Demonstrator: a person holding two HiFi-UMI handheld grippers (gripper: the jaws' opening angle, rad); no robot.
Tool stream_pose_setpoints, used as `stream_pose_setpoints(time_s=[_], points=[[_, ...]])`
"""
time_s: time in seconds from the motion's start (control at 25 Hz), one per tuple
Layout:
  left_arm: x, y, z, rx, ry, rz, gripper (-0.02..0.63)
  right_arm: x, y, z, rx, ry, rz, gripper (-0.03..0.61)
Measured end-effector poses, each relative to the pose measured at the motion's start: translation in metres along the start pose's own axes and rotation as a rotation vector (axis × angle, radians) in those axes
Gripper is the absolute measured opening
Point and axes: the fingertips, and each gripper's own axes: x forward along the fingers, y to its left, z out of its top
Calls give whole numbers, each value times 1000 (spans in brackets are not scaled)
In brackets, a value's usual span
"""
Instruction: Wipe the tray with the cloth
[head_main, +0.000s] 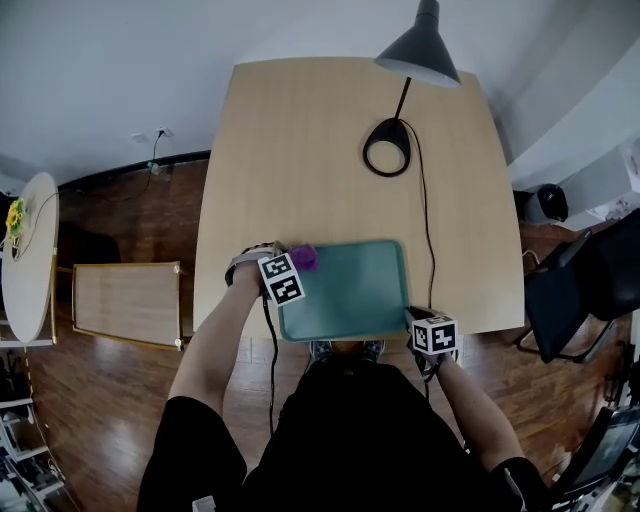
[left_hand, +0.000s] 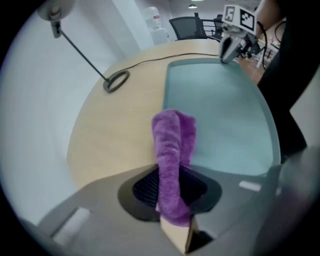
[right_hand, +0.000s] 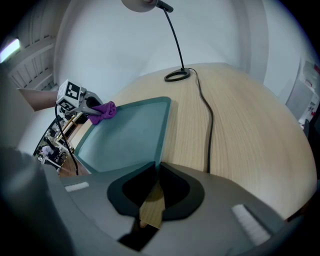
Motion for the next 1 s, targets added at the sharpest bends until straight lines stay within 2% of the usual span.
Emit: stream_pose_setpoints(time_s=[0.12,0.28,0.48,0.68,0.8,0.88,1.0], points=[[1,14,3,-4,1,38,110,0,1,-2,10,0,0,34],[-2,2,8,32,-18,100,106,0,0,-3,18,-4,-2,34],[-18,-59,21,84,-69,95,104,-2,-4,-3,23,-2,-12,32],[-39,-141,38,155,-126,27,104,-3,-9,-1,19,7,-21,32],[-48,-172,42,186,-161,-13,104,-2,-10,0,22,6,-33,32],[-53,-179,42,135,-188,-40,104,-1,-10,0,25,5,-39,32],[-63,-168,42,-42,-243,-58,104,2,-12,-4,35,10,-50,32]])
